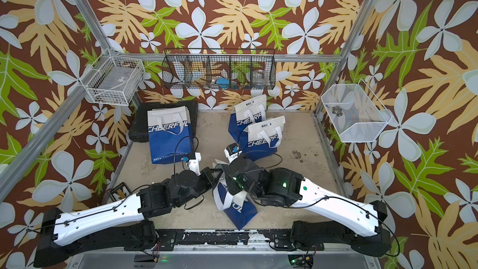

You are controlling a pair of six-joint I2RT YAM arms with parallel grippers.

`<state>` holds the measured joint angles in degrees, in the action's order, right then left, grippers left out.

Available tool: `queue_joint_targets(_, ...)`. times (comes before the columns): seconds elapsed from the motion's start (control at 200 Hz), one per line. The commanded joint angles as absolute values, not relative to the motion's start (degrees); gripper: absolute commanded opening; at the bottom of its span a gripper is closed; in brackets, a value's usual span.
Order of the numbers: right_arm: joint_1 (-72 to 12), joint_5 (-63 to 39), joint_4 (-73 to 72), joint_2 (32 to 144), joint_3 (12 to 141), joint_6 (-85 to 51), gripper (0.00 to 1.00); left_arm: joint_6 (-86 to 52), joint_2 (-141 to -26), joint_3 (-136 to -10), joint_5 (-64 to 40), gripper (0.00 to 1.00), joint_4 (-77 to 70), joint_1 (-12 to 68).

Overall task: Open the takeout bag
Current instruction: Open the takeout bag at the center of the board.

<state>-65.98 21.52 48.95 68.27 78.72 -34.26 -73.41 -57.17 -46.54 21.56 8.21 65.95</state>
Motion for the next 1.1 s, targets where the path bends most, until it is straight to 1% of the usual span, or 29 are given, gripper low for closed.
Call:
queue_joint_targets(0.0, -62.99, 37.91, 53.31, 68.63, 82.69, -28.87, 0.0, -69.88, -55.9, -48.27, 25.34, 0.0, 18.45, 65.89)
queue_joint_targets(0.11, -62.4, 38.93, 53.81, 71.23, 87.47, -25.22, 0.0, -67.83, -55.59, -50.17, 26.04, 0.0, 20.38, 65.91)
queue_joint_targets(0.215, -62.32, 33.91, 53.29, 74.44, 90.35, -19.82, 0.0, -66.36, -56.15, -52.24, 26.53, 0.0, 22.04, 65.88)
queue_joint_targets(0.255, -61.79, 30.87, 53.34, 75.48, 91.04, -17.73, 0.0, -65.6, -56.03, -52.53, 26.16, 0.0, 21.7, 65.92)
queue_joint_targets(0.38, -58.05, 13.77, 49.12, 76.9, 88.8, -13.9, 0.0, -63.22, -56.22, -53.86, 26.4, 0.0, 22.76, 65.86)
queue_joint_targets(0.425, -57.37, 12.55, 48.01, 77.84, 87.85, -14.38, 0.0, -63.06, -55.91, -54.13, 27.33, 0.0, 23.68, 65.87)
queue_joint_targets(0.435, -57.28, 12.74, 47.95, 78.26, 87.75, -14.58, 0.03, -63.03, -55.79, -54.07, 27.51, 0.0, 23.83, 65.77)
queue_joint_targets(0.445, -57.23, 12.94, 47.96, 78.54, 87.77, -14.63, 0.07, -62.98, -55.7, -54.08, 27.6, 0.0, 23.93, 65.68)
queue_joint_targets(0.45, -57.18, 13.17, 47.96, 78.94, 87.75, -14.67, 0.12, -62.95, -55.62, -54.02, 27.69, 0.0, 23.96, 65.67)
queue_joint_targets(0.46, -57.14, 13.47, 48.07, 79.28, 87.75, -14.67, 0.16, -62.89, -55.5, -54.05, 27.82, 0.0, 24.1, 65.55)
queue_joint_targets(0.47, -57.13, 13.59, 48.12, 79.41, 87.73, -14.68, 0.18, -62.85, -55.43, -53.98, 27.85, 0.0, 24.22, 65.45)
queue_joint_targets(0.475, -57.06, 13.86, 48.22, 79.73, 87.76, -14.68, 0.22, -62.85, -55.31, -53.97, 27.86, 0.0, 24.28, 65.38)
queue_joint_targets(0.48, -57.06, 13.86, 48.22, 79.73, 87.76, -14.68, 0.22, -62.84, -55.21, -53.93, 27.81, 0.0, 24.31, 65.25)
queue_joint_targets(0.485, -57.05, 14.05, 48.18, 79.92, 87.79, -14.7, 0.27, -62.84, -55.16, -53.9, 27.84, 0.0, 24.37, 65.15)
queue_joint_targets(0.49, -57.05, 14.05, 48.18, 79.92, 87.79, -14.7, 0.27, -62.84, -55.09, -53.89, 27.76, 0.0, 24.45, 65.05)
queue_joint_targets(0.495, -57.04, 14.43, 48.12, 80.18, 87.67, -14.79, 0.31, -62.84, -55.1, -53.88, 27.72, 0.0, 24.48, 64.96)
queue_joint_targets(0.51, -56.98, 14.59, 47.98, 80.34, 87.59, -14.88, 0.35, -62.84, -54.91, -53.79, 27.57, 0.0, 24.64, 64.67)
queue_joint_targets(0.52, -56.96, 14.7, 47.88, 80.49, 87.55, -14.99, 0.41, -62.84, -54.82, -53.68, 27.44, 0.0, 24.73, 64.37)
queue_joint_targets(0.525, -56.95, 14.75, 47.78, 80.59, 87.43, -15.04, 0.48, -62.84, -54.7, -53.6, 27.34, 0.0, 24.76, 64.27)
queue_joint_targets(0.535, -56.95, 14.65, 47.67, 80.66, 87.49, -15.19, 0.52, -62.84, -54.59, -53.54, 27.2, 0.0, 24.78, 64.01)
queue_joint_targets(0.54, -56.95, 14.65, 47.67, 80.66, 87.49, -15.19, 0.52, -62.84, -54.5, -53.49, 27.18, 0.0, 24.78, 63.87)
queue_joint_targets(0.56, -56.95, 13.84, 47.51, 80.87, 87.57, -15.28, 0.61, -62.84, -54.31, -53.25, 26.84, 0.0, 24.87, 63.42)
queue_joint_targets(0.616, -57.23, 11.5, 47.76, 80.79, 88.51, -15.65, 0.71, -63.01, -53.62, -52.85, 26.2, 0.0, 25.15, 62.51)
queue_joint_targets(0.666, -59.56, 12.79, 48.61, 80.27, 90.05, -16.12, 0.75, -63.27, -53.12, -52.74, 26.19, 0.0, 25.19, 62.49)
queue_joint_targets(0.741, -65.92, 20.78, 50.77, 79.62, 92.86, -17.68, 0.8, -63.79, -52.81, -52.77, 26.18, 0.0, 25.22, 62.53)
queue_joint_targets(0.871, -74.29, 33.97, 58.91, 82.34, 97.37, -23.16, 0.82, -64.16, -53.16, -53.16, 26.15, 0.0, 25.14, 62.5)
queue_joint_targets(0.991, -79.9, 37.96, 60.89, 83.71, 93.79, -29.68, 0.83, -64.25, -52.92, -53.35, 26.4, 0.0, 25.22, 62.49)
queue_joint_targets(1.096, -81.12, 40.34, 61.54, 84.05, 90.07, -34.78, 0.82, -64.5, -52.04, -53.02, 26.46, 0.0, 25.22, 62.5)
